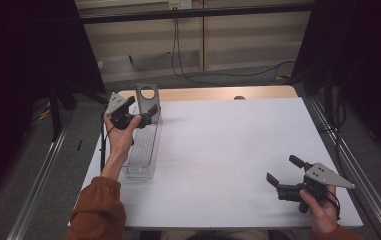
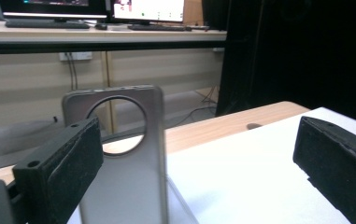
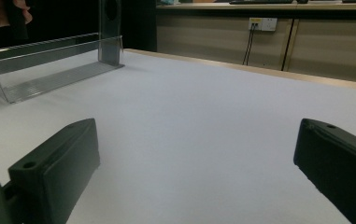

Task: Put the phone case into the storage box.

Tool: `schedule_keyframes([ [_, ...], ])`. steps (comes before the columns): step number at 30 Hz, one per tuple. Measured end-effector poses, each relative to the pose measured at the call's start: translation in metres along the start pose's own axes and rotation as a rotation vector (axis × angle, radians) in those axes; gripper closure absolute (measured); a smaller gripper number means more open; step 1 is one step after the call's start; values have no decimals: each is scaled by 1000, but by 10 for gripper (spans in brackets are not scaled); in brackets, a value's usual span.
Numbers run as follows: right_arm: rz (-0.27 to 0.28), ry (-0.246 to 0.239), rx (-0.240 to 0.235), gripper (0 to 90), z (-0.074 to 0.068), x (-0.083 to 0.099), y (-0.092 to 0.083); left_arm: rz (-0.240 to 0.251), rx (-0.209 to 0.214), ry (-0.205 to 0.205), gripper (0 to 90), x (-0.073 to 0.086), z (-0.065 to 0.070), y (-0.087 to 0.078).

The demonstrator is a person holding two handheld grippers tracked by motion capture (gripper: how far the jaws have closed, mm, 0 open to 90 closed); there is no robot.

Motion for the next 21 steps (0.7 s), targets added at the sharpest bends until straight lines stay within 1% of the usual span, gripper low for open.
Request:
schedule_keyframes([
  [2, 3, 0, 4, 0, 0, 0, 1, 12, 7, 8, 18, 0, 3, -4],
  [3, -2, -2, 0, 0, 1, 0, 1, 20, 9, -2, 18, -1, 5, -5],
  [4, 0, -1, 4, 0, 1, 0, 1, 23, 12, 6, 18, -1, 6, -8],
  [5, 0, -4, 1, 0, 1, -1, 1, 32, 8, 1, 18, -1, 8, -10],
  [7, 4, -7, 6, 0, 2, -1, 0, 29, 22, 15, 18, -1, 11, -15],
  [10, 7, -1, 11, 0, 2, -2, 0, 38, 38, 9, 18, 0, 16, -21],
  [11, 8, -2, 12, 0, 3, -2, 0, 33, 47, 24, 17, 1, 17, -24],
  [12, 12, -1, 16, 0, 3, -2, 0, 42, 55, 12, 15, 2, 20, -26],
  [13, 11, -5, 16, 0, 4, -2, 0, 33, 60, 29, 13, 3, 20, -28],
  [16, 10, -8, 15, 0, 3, -2, 0, 42, 64, 28, 13, 5, 24, -36],
  [17, 10, -8, 15, 0, 3, -2, 0, 48, 62, 21, 13, 5, 27, -38],
  [18, 8, -8, 15, 0, 3, -2, 0, 42, 68, 34, 15, 5, 27, -40],
  [20, 7, -6, 14, 0, 3, -2, 0, 43, 64, 41, 15, 6, 29, -45],
  [21, 7, -7, 14, 0, 3, -2, 0, 49, 61, 36, 16, 7, 30, -47],
])
Point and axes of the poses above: each handheld gripper's, and its own axes: y roughly forward along the jaws, x roughly out of its underside, z roughly to its right, the point moved 4 cm from there along y, roughly forward along the jaws, and after that the axes turned 4 degrees about y, right-handed, at the moved point
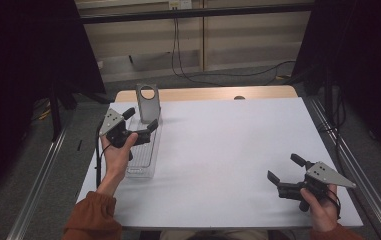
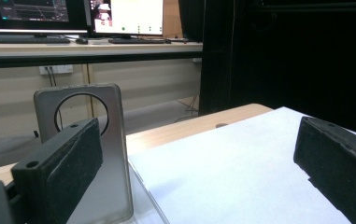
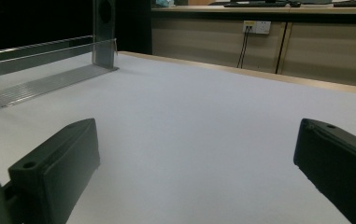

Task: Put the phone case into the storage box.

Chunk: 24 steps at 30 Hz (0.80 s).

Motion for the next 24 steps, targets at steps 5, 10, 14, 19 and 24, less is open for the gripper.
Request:
schedule_keyframes([
  [5, 2, -3, 12, 0, 1, 0, 0, -5, -15, 3, 17, 6, 1, -12],
  [10, 3, -3, 13, 0, 1, 0, 1, 1, -17, -3, 17, 11, 0, -22],
  [14, 4, -8, 11, 0, 1, 0, 0, 1, -30, 1, 17, 16, 2, -33],
  [19, -2, -6, 6, 0, 0, 0, 0, 13, -45, -7, 17, 22, 3, -50],
  [24, 1, -7, 12, 0, 0, 0, 0, 3, -47, -13, 17, 30, 5, -62],
])
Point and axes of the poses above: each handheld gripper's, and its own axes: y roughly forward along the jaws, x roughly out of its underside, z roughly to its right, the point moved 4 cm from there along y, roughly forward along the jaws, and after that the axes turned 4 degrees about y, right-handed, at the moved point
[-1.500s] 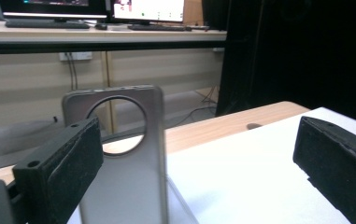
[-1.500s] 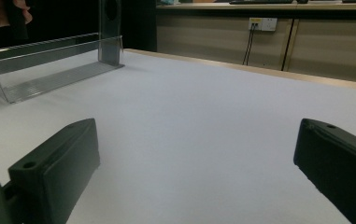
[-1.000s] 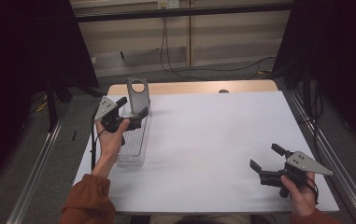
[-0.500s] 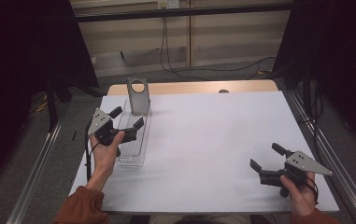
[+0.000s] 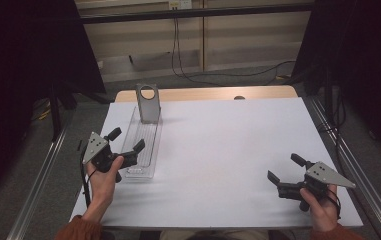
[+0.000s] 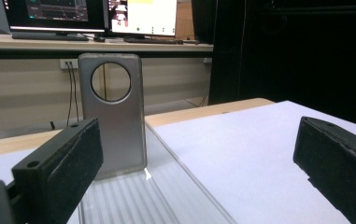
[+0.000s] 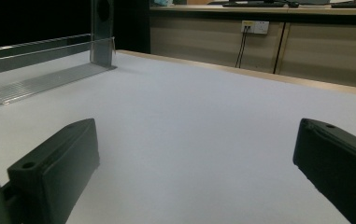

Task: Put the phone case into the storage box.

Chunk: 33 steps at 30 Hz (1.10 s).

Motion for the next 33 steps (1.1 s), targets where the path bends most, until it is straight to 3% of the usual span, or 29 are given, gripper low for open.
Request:
schedule_keyframes([
  [6, -1, -3, 2, 0, 0, 0, -1, -15, -5, -4, 17, 9, 5, -12],
  [8, 0, -2, 1, 0, 0, 0, -2, -29, -30, -2, 23, 14, 6, -16],
  [9, 4, -4, 5, 0, 1, 0, -2, -24, -39, -21, 33, 17, 8, -19],
  [10, 4, 0, 12, 0, 1, 0, -2, -17, -37, -29, 33, 18, 8, -20],
  [11, 6, -5, 12, 0, 2, 0, -2, -34, -41, -2, 33, 21, 8, -24],
  [15, 10, 9, 21, 0, 2, -1, -3, -28, -61, -28, 32, 26, 9, -33],
  [19, 16, 11, 32, 2, 4, -2, -6, -42, -55, -37, 32, 34, 12, -42],
  [23, 22, 7, 41, 1, 4, -2, -7, -80, -35, 0, 29, 41, 17, -49],
  [27, 18, 13, 46, 1, 3, -1, -10, -73, -36, -19, 28, 45, 19, -58],
  [31, 14, 6, 44, 0, 4, 0, -14, -68, -55, -2, 26, 44, 22, -63],
  [33, 21, 6, 49, 0, 4, 0, -14, -57, -43, 0, 26, 42, 25, -66],
])
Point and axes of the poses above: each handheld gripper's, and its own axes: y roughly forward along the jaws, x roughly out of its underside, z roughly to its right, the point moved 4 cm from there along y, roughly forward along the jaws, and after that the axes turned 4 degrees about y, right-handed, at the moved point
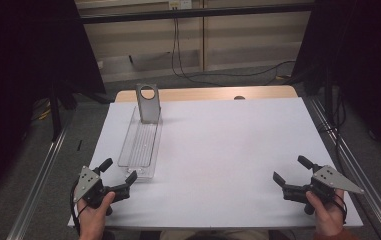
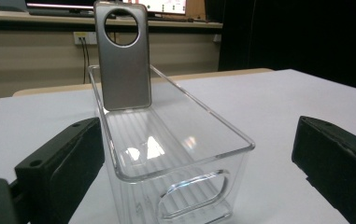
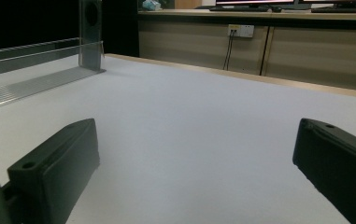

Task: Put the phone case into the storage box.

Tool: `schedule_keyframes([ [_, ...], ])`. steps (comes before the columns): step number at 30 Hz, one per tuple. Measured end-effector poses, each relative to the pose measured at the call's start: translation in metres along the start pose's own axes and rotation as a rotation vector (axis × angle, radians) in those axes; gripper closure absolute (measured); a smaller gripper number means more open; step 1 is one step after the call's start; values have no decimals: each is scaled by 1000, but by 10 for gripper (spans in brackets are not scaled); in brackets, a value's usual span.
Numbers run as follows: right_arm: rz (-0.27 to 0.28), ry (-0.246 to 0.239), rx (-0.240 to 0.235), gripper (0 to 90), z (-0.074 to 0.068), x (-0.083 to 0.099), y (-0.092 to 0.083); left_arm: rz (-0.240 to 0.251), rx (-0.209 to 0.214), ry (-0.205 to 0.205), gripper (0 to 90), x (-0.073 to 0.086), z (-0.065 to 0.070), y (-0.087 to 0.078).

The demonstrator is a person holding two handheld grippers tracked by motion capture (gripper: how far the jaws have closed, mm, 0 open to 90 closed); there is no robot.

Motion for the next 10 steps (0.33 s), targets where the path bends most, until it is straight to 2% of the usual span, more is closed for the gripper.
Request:
schedule_keyframes([
  [2, -1, -1, 1, 0, 0, 0, 0, -7, -19, 6, 26, 1, 0, -2],
  [4, -6, -4, -11, 0, -1, 0, 1, -20, -21, -11, 26, 3, -1, -1],
  [5, -7, -4, -10, 0, -1, 0, 1, -16, -25, -22, 26, 2, -1, 0],
  [8, -4, -9, -8, 0, -1, 0, 2, -5, -16, -21, 26, 1, -2, 0],
  [10, -5, -6, -10, 0, -1, 0, 3, -1, -25, -16, 26, 0, -3, 0],
])
Point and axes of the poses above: each handheld gripper's, and its own axes: y roughly forward along the jaws, x roughly out of its underside, z roughly to its right, the point moved 4 cm from there along y, roughly forward along the jaws, and after that the axes turned 4 degrees about y, right-handed, at the moved point
